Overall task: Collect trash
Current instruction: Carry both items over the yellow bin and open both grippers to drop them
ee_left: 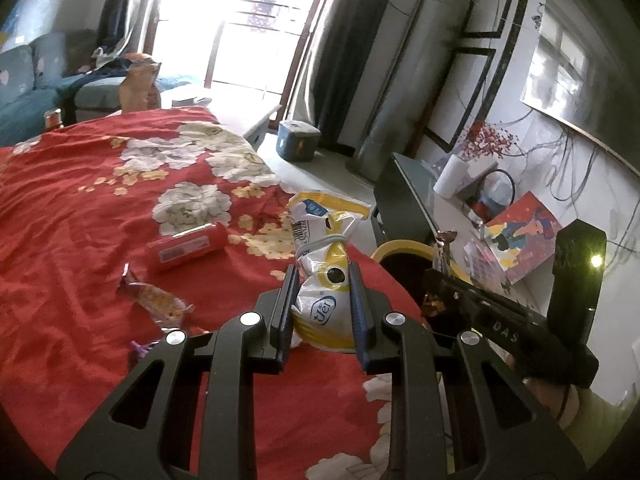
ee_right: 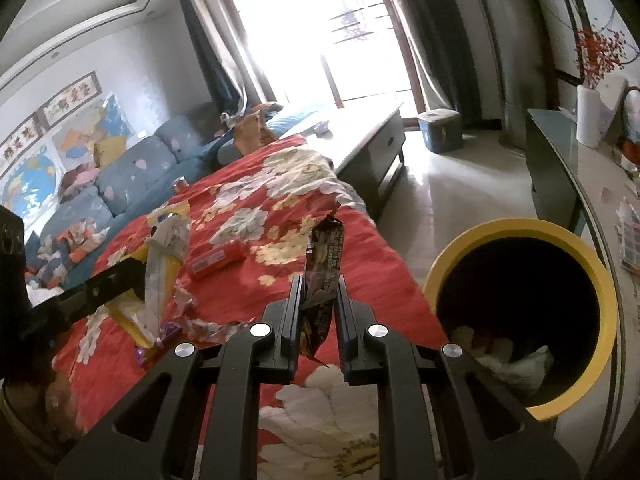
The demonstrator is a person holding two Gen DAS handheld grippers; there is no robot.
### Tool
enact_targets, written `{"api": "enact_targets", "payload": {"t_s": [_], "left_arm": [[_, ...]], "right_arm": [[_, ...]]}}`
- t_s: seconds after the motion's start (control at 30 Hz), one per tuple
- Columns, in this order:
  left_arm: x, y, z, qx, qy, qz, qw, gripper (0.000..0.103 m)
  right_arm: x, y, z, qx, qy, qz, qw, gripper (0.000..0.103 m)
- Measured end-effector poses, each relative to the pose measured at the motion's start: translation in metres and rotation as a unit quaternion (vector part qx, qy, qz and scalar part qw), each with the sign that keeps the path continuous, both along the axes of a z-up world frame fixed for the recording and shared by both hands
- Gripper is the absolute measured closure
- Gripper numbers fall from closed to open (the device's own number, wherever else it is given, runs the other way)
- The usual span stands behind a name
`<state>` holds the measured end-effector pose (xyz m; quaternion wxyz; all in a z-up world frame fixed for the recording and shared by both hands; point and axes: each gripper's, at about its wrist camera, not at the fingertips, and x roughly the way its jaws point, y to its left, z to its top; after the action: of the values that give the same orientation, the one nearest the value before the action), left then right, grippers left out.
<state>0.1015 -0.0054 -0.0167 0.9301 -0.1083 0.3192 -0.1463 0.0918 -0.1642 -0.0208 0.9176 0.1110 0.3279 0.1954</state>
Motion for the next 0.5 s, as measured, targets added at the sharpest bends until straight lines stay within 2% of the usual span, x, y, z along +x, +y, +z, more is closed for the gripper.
{"api": "enact_targets", "payload": {"t_s": [0.5], "left_arm": [[0.022,-0.054,-0.003,0.013,0.005,-0.05,0.9986,0.085]], "right_arm": [[0.011,-0.047,-0.003,0.015,0.002,-0.056,0.998,0.088]]}}
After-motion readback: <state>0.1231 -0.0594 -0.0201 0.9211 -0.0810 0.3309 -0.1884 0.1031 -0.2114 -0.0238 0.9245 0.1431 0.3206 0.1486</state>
